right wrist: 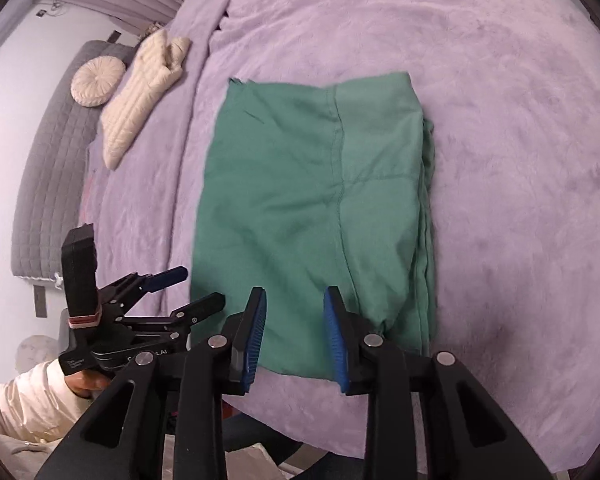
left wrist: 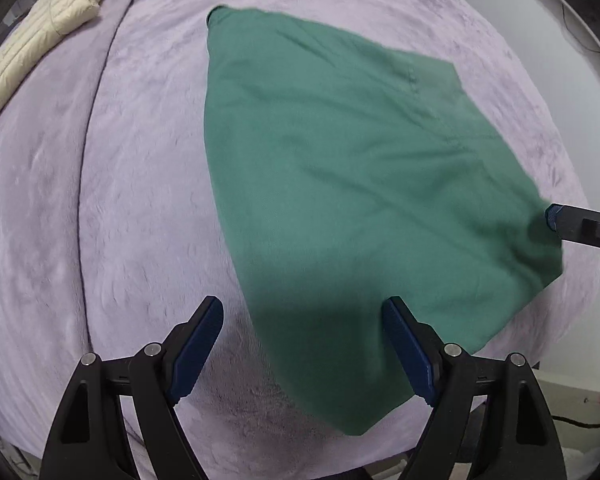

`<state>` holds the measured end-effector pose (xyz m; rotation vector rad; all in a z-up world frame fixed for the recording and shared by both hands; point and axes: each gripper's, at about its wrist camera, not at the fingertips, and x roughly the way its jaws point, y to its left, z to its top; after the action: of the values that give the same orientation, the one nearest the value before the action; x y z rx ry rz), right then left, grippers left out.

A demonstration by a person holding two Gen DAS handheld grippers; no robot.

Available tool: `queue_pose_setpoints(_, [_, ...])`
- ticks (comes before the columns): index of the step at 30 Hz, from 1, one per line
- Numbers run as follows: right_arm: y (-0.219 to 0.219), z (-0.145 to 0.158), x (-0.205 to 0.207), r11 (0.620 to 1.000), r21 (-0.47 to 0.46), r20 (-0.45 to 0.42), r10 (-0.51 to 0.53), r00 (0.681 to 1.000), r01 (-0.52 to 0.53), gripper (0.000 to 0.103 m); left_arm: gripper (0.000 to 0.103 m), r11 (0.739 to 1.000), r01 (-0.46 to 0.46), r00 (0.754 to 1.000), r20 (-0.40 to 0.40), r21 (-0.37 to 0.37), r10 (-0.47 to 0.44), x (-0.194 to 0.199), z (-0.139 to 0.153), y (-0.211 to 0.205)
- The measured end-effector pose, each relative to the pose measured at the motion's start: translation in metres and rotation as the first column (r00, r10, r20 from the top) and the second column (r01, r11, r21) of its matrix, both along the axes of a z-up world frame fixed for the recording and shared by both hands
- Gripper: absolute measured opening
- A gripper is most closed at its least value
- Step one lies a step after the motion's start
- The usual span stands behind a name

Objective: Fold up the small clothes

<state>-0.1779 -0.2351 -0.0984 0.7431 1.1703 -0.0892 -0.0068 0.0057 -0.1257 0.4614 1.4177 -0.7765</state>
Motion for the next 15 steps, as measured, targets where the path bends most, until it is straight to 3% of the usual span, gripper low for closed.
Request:
queue_pose_setpoints(3, [-0.011, -0.023, -0.011, 0.998, -0.033, -0.069, -0.06, 0.996, 0.058, 0.019, 0.083, 0.998, -0.062, 0.996, -0.068, -0.012, 0.061, -0.004, -0.013, 0.015])
queue_pose_setpoints(6, [-0.029, -0.038, -0.025, 0.992, -0.004, -0.09, -0.129, 0.988, 0.129, 0.007, 0.084, 0.997, -0.077, 0.994, -0.08, -0.028, 0.074, -0.007, -0.013, 0.02])
queue_pose_setpoints(15, [-0.035, -0.073, -0.041, 0.986, 0.025, -0.12, -0.159, 0.98, 0.164, 0.001, 0.084, 0.998, -0.059, 0.996, -0.073, -0.016, 0.058, -0.015, -0.013, 0.018])
